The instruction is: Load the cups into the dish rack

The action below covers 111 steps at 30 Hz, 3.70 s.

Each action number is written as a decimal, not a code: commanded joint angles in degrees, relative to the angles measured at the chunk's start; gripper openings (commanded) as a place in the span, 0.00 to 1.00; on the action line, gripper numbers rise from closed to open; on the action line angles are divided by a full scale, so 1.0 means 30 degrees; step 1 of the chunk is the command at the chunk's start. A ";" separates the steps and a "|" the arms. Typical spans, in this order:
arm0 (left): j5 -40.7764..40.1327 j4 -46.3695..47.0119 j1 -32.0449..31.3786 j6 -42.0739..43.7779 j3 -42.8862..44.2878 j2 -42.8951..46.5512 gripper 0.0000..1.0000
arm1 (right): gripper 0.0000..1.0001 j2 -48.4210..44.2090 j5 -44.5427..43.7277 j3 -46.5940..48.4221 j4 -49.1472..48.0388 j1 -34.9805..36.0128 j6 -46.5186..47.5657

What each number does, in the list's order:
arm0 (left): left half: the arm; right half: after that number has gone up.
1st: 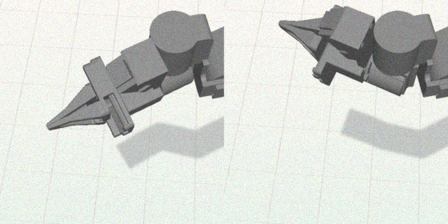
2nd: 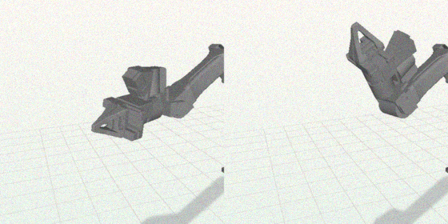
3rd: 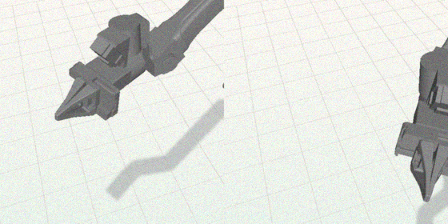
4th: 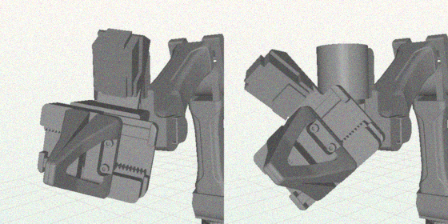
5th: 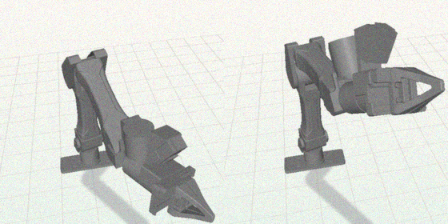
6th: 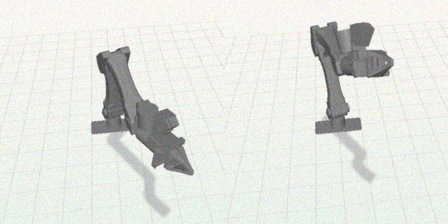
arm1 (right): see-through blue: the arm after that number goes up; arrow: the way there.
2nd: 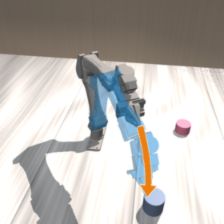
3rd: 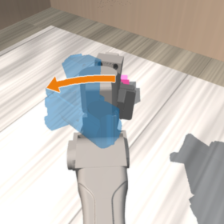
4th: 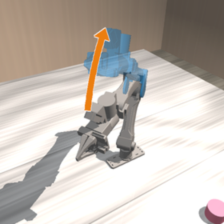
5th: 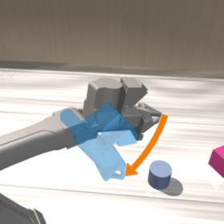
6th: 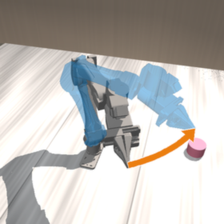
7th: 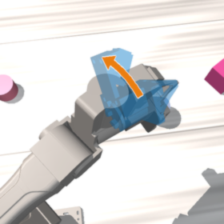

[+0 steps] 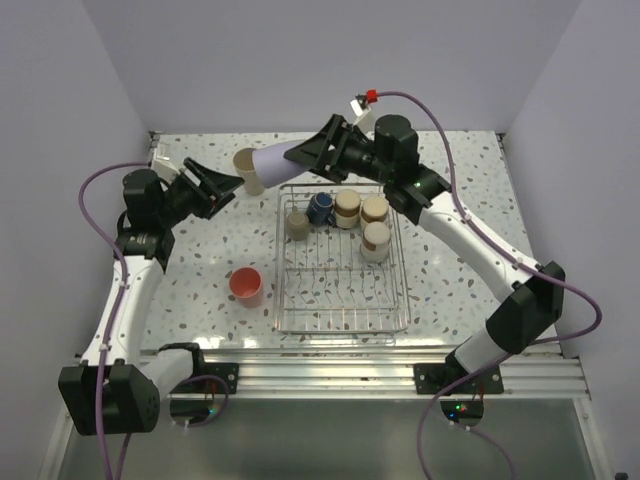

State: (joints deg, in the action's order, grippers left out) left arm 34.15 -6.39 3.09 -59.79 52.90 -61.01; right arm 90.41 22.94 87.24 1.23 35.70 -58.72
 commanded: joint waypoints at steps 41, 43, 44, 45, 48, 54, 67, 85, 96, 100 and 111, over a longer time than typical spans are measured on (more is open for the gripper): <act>-0.3122 -0.4549 0.0112 0.4578 0.1994 -0.1195 0.65 | 0.00 0.2411 -1.3007 -0.1130 1.2509 0.2279 1.1868; -0.3093 -0.4491 0.0170 0.4578 0.1965 -0.1283 0.66 | 0.00 0.2586 -1.3066 -0.1540 1.2362 0.2308 1.1897; -0.3122 -0.4519 0.0141 0.4578 0.1936 -0.1312 0.65 | 0.00 0.2675 -1.3066 -0.1658 1.2362 0.2279 1.1897; -0.3093 -0.4490 0.0141 0.4578 0.1906 -0.1342 0.65 | 0.00 0.2733 -1.3095 -0.1833 1.2333 0.2279 1.1897; -0.3093 -0.4461 0.0170 0.4637 0.1848 -0.1371 0.65 | 0.00 0.2997 -1.3066 -0.2214 1.2216 0.2308 1.1751; -0.3034 -0.4461 0.0141 0.4754 0.1848 -0.1488 0.65 | 0.00 0.3377 -1.3505 -0.2099 1.2302 0.2279 1.1721; -0.3093 -0.4578 0.0112 0.5047 0.1994 -0.1605 0.65 | 0.00 0.3905 -1.4883 -0.1629 1.3123 0.2366 1.1604; -0.3151 -0.4841 0.0112 0.5106 0.1935 -0.1430 0.65 | 0.86 0.3789 -1.5029 -0.1044 1.3592 0.3362 1.1575; -0.3414 -0.5194 0.0024 0.5194 0.1907 -0.1020 0.65 | 0.99 0.3087 -1.5409 0.1355 1.4411 0.3509 1.1954; -0.3854 -0.5281 0.0024 0.4990 0.1761 -0.0844 0.65 | 0.98 0.2501 -1.5762 0.3406 1.5465 0.3480 1.2570; -0.6690 -0.8556 -0.0298 0.6008 0.4677 -0.1486 0.65 | 0.99 -0.1658 -1.4913 0.5108 1.6841 0.3480 1.3888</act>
State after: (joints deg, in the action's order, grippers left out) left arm 19.03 -26.48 2.46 -45.34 59.61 -64.25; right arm 89.43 -22.76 100.49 48.95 45.87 -19.20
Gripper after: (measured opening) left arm 0.649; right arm 0.986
